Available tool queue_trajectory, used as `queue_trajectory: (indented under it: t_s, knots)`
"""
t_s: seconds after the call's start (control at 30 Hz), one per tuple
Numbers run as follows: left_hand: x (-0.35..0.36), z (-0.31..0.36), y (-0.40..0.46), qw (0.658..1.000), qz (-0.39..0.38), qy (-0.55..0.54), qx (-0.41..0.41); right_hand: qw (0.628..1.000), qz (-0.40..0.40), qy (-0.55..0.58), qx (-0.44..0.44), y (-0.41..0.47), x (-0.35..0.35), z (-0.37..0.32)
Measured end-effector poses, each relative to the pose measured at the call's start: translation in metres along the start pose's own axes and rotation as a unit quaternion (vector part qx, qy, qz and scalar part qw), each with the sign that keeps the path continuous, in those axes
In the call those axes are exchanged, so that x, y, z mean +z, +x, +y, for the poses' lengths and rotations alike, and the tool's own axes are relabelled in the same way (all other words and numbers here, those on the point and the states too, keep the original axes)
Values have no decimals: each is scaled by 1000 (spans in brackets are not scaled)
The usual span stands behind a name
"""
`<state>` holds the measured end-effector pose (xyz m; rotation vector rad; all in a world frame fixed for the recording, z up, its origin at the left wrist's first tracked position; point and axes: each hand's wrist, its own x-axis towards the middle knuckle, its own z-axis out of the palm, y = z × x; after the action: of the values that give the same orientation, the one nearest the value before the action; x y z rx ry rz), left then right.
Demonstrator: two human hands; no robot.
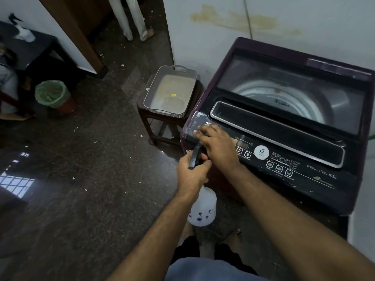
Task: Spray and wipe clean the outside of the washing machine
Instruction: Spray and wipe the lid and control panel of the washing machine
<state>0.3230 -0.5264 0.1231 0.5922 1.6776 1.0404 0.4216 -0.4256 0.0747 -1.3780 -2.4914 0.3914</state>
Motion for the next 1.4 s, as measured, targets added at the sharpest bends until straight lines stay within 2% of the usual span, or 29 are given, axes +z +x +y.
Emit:
queue_trajectory:
  t_s: [0.1, 0.13, 0.23, 0.3, 0.43, 0.5, 0.53, 0.67, 0.73, 0.83, 0.9, 1.0, 1.07, 1.1, 1.13, 1.2, 1.23, 1.27, 1.33, 1.4]
  knots:
    - [0, -2, 6, 1000, -6, 2, 1, 993, -47, 0, -110, -22, -18, 24]
    - [-1, -2, 7, 1000, -8, 5, 2, 992, -47, 8, -113, -26, -22, 34]
    - [-2, -5, 10, 1000, -4, 5, -2, 998, 5, 57, -21, 3, -18, 48]
    - [-3, -6, 11, 1000, 1, -2, -3, 998, 6, 68, -1, 31, -5, 28]
    - [-11, -4, 16, 1000, 22, -16, -9, 984, -79, 64, -146, 30, 7, -6]
    - [-17, -3, 22, 999, 29, -22, -9, 978, -85, 68, -179, 16, 0, 5]
    - [-21, -2, 25, 999, 30, -25, -8, 980, -74, 78, -166, 16, -6, 12]
    - [-32, 0, 32, 999, 32, -20, 3, 995, 22, 99, -25, 58, -8, 8]
    - [-33, -2, 33, 999, 36, -18, 8, 995, 5, 91, -42, 72, -1, -13]
    - [-28, -1, 38, 1000, 27, -12, 1, 983, -79, 58, -154, 49, 1, -14]
    - [-23, 0, 42, 1000, 16, -16, -5, 977, -66, 59, -192, 29, -12, 7]
    - [-12, -2, 44, 1000, -4, -17, -7, 993, 12, 70, -98, 28, -22, 27]
    - [-6, -5, 42, 1000, 4, -22, -6, 996, 38, 71, -46, 42, -14, 12]
    - [0, -6, 40, 1000, 9, -28, -6, 996, 23, 68, -57, 38, -9, 6]
    - [2, -7, 39, 999, 15, -32, -5, 992, -7, 63, -107, 29, -5, 1]
    - [7, -8, 40, 999, 15, -36, -11, 978, -54, 53, -196, 1, -7, 15]
    - [7, -9, 41, 999, 8, -34, -14, 975, -53, 47, -211, -13, -12, 30]
    - [9, -10, 40, 999, -3, -32, -15, 979, -28, 47, -194, -23, -18, 46]
    - [14, -10, 37, 999, -12, -28, -15, 994, 29, 57, -93, -24, -23, 63]
    - [22, -12, 32, 1000, -4, -18, -6, 996, 73, 52, -12, -15, -18, 53]
